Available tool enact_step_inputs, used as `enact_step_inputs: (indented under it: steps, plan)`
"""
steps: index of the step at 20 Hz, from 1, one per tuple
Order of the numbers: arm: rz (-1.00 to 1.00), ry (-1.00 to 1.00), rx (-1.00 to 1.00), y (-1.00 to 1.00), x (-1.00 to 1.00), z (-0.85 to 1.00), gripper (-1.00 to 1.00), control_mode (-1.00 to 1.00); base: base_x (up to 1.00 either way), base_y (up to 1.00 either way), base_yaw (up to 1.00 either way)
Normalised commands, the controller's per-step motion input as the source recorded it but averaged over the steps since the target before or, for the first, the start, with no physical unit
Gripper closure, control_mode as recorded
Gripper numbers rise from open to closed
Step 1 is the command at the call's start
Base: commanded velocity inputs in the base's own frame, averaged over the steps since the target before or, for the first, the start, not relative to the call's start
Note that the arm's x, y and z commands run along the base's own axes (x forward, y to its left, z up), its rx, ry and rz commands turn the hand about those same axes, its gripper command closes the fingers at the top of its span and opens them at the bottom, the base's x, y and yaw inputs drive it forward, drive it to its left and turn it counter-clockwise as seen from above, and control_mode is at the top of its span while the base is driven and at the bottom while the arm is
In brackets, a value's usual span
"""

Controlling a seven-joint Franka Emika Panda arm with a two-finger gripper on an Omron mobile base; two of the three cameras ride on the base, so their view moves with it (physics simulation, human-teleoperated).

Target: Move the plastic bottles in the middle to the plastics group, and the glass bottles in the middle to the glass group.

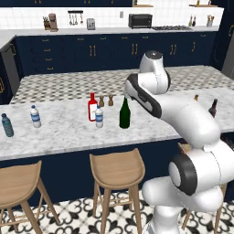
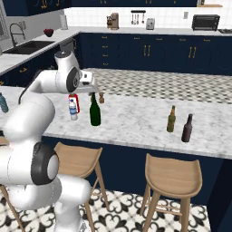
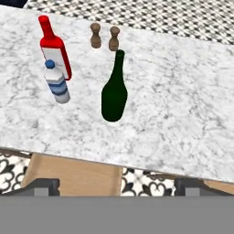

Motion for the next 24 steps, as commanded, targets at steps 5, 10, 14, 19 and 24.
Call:
enact_step_inputs:
  steps: [5, 10, 14, 19, 24]
  plan:
    - [0.06, -0.02, 0.0, 0.0, 0.51, -0.36, -1.0, -1.0, 0.0, 0.0, 0.0]
    - [0.06, -0.05, 0.0, 0.06, 0.13, -0.34, -1.0, -1.0, 0.0, 0.0, 0.0]
    - [0.06, -0.03, 0.0, 0.1, 0.17, -0.33, -1.0, -1.0, 0.0, 0.0, 0.0]
    - [0.07, -0.01, 0.0, 0.05, 0.34, -0.27, -1.0, -1.0, 0.0, 0.0, 0.0]
    - [0.05, 0.0, 0.0, 0.0, 0.37, -0.09, -1.0, -1.0, 0.0, 0.0, 0.0]
